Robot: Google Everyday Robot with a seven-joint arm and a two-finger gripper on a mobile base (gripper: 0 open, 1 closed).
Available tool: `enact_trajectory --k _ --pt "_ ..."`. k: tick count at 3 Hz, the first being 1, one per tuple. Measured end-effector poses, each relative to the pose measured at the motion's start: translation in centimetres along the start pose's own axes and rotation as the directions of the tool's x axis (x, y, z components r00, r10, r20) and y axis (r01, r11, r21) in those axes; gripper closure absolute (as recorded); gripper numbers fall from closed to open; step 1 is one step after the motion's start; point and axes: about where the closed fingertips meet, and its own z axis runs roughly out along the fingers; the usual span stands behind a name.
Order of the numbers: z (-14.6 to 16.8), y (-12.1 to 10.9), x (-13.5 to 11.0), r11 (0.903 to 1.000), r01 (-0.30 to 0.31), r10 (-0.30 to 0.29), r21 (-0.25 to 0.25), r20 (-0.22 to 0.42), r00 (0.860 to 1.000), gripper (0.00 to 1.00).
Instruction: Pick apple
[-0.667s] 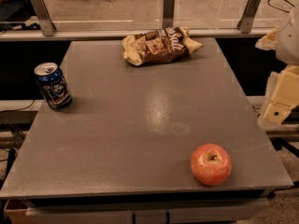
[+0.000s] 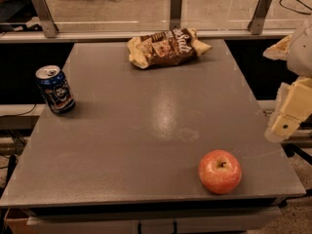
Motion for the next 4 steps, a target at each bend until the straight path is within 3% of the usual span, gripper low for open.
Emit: enact_trajectory --k 1,2,3,4 --pt "1.5 2.2 -1.0 0.9992 0.005 -0.001 -0.039 0.107 0.994 0.00" --pt "3.2 4.5 -2.7 0.9958 0.028 -0.008 -0.087 0.216 0.976 0.00" --pt "4.3 6.4 -3.6 0.9884 0.053 -0.009 -0.143 0.293 0.956 0.00" --pt "5.6 8.4 -2.9 0.9808 0.074 -0.009 -0.181 0.335 0.942 0.00"
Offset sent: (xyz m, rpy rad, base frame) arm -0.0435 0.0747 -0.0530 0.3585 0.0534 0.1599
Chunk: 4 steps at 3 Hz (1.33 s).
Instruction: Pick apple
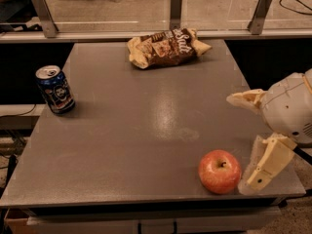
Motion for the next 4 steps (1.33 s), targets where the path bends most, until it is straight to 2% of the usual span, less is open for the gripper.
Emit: enact_trajectory --k 1,3,4 --pt "1.3 1.4 1.4 0.9995 0.017 -0.016 -0.026 0.031 0.999 0.00" --pt "4.1 2.8 2.8 0.9986 0.030 -0.026 -0.042 0.091 0.996 0.00" --pt "5.6 3.4 2.4 0.9979 0.028 -0.020 -0.059 0.128 0.992 0.17"
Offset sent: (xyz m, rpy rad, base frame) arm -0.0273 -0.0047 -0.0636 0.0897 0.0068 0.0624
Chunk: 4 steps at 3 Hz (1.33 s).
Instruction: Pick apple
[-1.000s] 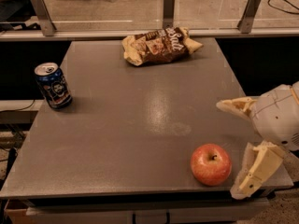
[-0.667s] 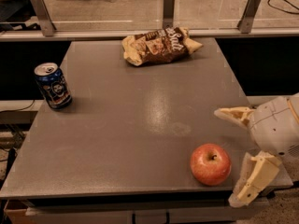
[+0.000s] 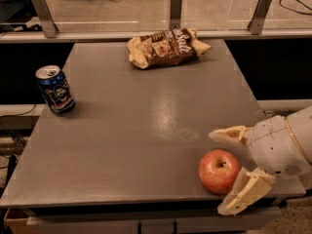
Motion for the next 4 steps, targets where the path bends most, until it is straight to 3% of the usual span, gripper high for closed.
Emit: enact_trajectory --k 2,3,4 --pt "-0.1 -0.2 -1.1 0.9997 -0.024 0.024 -0.002 0.040 0.999 0.64" --pt "-2.3 -2.6 -2.5 0.9988 -0.006 0.001 0.048 0.108 0.994 0.87" --pt "-5.3 -6.9 -5.1 0.9929 0.012 -0.038 0.119 0.213 0.976 1.00"
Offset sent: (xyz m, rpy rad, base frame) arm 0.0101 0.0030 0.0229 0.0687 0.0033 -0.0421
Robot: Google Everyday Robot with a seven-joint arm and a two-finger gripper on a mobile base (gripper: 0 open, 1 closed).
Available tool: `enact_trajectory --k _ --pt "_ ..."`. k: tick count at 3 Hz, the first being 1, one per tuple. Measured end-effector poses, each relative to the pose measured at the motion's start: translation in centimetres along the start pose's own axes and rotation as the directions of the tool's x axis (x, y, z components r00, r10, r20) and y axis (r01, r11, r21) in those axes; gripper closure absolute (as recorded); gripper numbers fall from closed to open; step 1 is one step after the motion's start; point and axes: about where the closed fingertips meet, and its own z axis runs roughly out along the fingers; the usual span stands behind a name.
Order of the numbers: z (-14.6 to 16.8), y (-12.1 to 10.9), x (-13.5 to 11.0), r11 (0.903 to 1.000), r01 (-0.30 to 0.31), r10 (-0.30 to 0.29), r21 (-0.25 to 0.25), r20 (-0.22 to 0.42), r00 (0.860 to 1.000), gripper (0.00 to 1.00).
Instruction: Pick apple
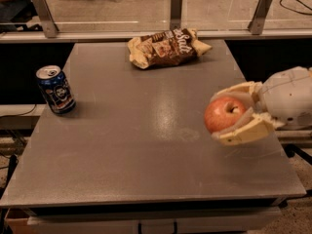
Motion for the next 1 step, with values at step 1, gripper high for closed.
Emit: enact_trajectory --k 1 --pt "-0.60 -0.64 -0.99 0.9997 0.018 -0.018 0.017 0.010 1.000 1.00"
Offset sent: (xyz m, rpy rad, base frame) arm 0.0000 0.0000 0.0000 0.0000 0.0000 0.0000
